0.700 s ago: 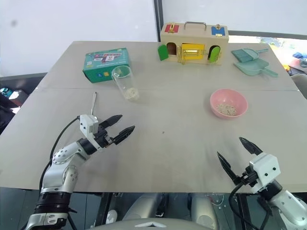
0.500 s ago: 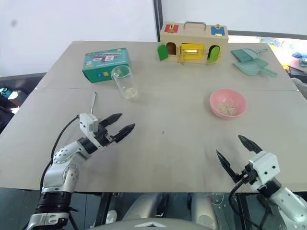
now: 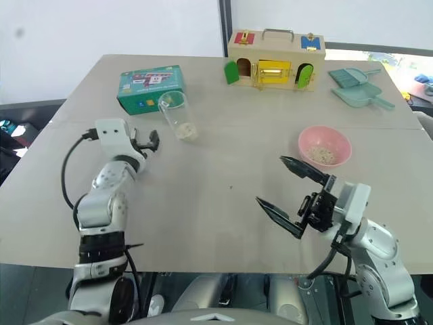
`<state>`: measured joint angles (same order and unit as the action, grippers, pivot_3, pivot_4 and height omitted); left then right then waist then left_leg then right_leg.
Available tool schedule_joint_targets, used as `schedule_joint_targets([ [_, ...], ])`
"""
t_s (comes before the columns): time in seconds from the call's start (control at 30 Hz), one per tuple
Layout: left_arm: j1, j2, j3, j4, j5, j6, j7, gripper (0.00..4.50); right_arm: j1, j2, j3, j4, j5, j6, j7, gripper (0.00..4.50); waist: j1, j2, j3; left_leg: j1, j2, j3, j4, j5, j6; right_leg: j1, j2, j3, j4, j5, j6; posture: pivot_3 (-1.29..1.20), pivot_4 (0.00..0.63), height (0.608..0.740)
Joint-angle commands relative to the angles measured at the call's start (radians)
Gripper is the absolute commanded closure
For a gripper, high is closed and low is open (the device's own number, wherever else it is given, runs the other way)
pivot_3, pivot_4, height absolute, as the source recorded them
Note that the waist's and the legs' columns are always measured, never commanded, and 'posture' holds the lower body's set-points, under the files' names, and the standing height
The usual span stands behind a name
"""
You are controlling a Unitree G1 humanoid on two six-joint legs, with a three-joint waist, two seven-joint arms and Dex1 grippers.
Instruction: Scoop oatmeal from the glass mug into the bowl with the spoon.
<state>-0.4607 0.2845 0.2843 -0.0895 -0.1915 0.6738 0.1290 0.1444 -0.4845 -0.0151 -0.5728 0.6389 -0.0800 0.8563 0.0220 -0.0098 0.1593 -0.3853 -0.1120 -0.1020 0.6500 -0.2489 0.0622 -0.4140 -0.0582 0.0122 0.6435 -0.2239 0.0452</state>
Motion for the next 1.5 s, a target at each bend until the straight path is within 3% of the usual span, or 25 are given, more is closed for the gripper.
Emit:
schedule_joint_targets([
  [0.03,-0.059,0.024,0.064,-0.017,-0.052,0.128,-0.012,0.04,-0.012,-0.002,-0.015,-0.036,0.020,0.012,-0.004,0.00,-0.001,0.000,0.000,0.000,0.000,0.000,0.000,0.000,0.000,0.000,0.000,0.000,0.000,0.000,0.000,0.00,0.150,0.740],
  [0.3,-0.202,0.034,0.140,0.089,-0.043,0.383,0.068,0.04,-0.007,-0.013,-0.035,-0.041,-0.027,0.026,-0.042,0.00,-0.003,0.000,0.000,0.000,0.000,0.000,0.001,0.000,0.000,0.000,0.000,0.000,0.001,0.000,0.000,0.00,0.150,0.740],
  [0.6,-0.277,0.085,0.173,0.312,0.014,0.434,0.113,0.04,0.029,-0.005,-0.038,-0.067,-0.042,0.030,-0.074,0.00,-0.006,-0.001,0.000,0.001,0.000,0.000,0.001,0.000,-0.001,0.000,0.000,0.000,0.003,0.000,0.000,0.00,0.150,0.740],
  [0.67,-0.301,0.076,0.192,0.353,0.007,0.455,0.119,1.10,0.029,0.003,-0.033,-0.062,-0.052,0.025,-0.083,0.00,-0.006,-0.001,0.000,0.001,0.000,0.000,0.001,0.000,-0.001,0.000,0.000,0.000,0.003,0.000,0.000,0.00,0.150,0.740],
  [0.7,-0.312,0.072,0.203,0.368,0.002,0.465,0.122,1.21,0.029,0.005,-0.031,-0.061,-0.053,0.024,-0.086,0.00,-0.006,-0.001,0.000,0.001,0.000,0.000,0.001,0.000,-0.001,0.000,0.000,0.000,0.003,0.000,0.000,0.00,0.150,0.740],
  [0.83,-0.320,0.076,0.209,0.403,0.015,0.450,0.130,2.82,0.027,0.008,-0.034,-0.061,-0.048,0.033,-0.093,0.00,-0.007,-0.001,-0.001,0.001,-0.001,0.000,0.001,0.000,-0.002,0.000,0.000,0.001,0.004,0.000,0.000,0.00,0.150,0.740],
  [0.93,-0.317,0.077,0.239,0.434,0.012,0.447,0.137,4.38,0.021,0.011,-0.040,-0.056,-0.025,0.066,-0.117,0.00,-0.007,-0.001,-0.001,0.002,-0.001,0.001,0.001,0.000,-0.002,0.000,0.000,0.001,0.005,0.000,0.000,0.00,0.150,0.740],
  [1.07,-0.312,0.055,0.341,0.419,-0.041,0.404,0.143,4.46,0.010,0.014,-0.053,-0.049,-0.077,0.098,-0.180,0.00,-0.007,0.000,-0.001,0.003,-0.001,0.001,0.001,0.001,-0.002,0.000,0.000,0.002,0.007,0.000,0.000,0.00,0.150,0.740],
  [1.13,-0.313,0.016,0.437,0.386,-0.110,0.229,0.137,4.46,0.005,0.030,-0.066,-0.048,-0.131,0.107,-0.248,0.00,-0.007,0.000,-0.001,0.004,-0.001,0.002,0.001,0.001,-0.003,0.000,0.000,0.002,0.008,0.000,0.000,0.00,0.150,0.740],
  [1.2,-0.299,-0.024,0.491,0.324,-0.209,-0.005,0.001,4.46,0.000,0.039,-0.075,-0.048,-0.173,0.127,-0.304,0.00,-0.006,-0.002,-0.001,0.003,0.000,0.001,0.001,0.001,-0.004,-0.001,0.000,0.002,0.008,0.000,0.000,0.00,0.150,0.740],
  [1.23,-0.282,-0.039,0.475,0.275,-0.257,-0.127,-0.142,4.46,-0.009,0.020,-0.070,-0.055,-0.201,0.172,-0.327,0.00,-0.007,-0.003,0.000,0.002,0.000,0.001,0.001,0.002,-0.004,-0.001,-0.001,0.002,0.009,0.000,0.000,0.00,0.150,0.740],
  [1.33,-0.225,-0.029,0.315,0.135,-0.261,-0.274,-0.362,4.46,-0.051,-0.026,-0.086,-0.112,-0.250,0.402,-0.467,0.00,-0.006,-0.006,0.001,-0.001,-0.001,0.002,0.002,0.002,-0.004,-0.003,-0.001,0.002,0.009,0.000,-0.001,0.00,0.150,0.740],
  [1.5,-0.073,-0.016,-0.043,-0.145,-0.264,-0.497,-0.785,4.46,-0.234,-0.038,-0.167,-0.144,0.063,0.746,-0.552,0.00,-0.003,-0.004,0.000,-0.003,-0.003,0.002,0.003,0.002,-0.003,-0.004,-0.004,0.002,0.007,0.000,-0.001,0.00,0.150,0.740],
])
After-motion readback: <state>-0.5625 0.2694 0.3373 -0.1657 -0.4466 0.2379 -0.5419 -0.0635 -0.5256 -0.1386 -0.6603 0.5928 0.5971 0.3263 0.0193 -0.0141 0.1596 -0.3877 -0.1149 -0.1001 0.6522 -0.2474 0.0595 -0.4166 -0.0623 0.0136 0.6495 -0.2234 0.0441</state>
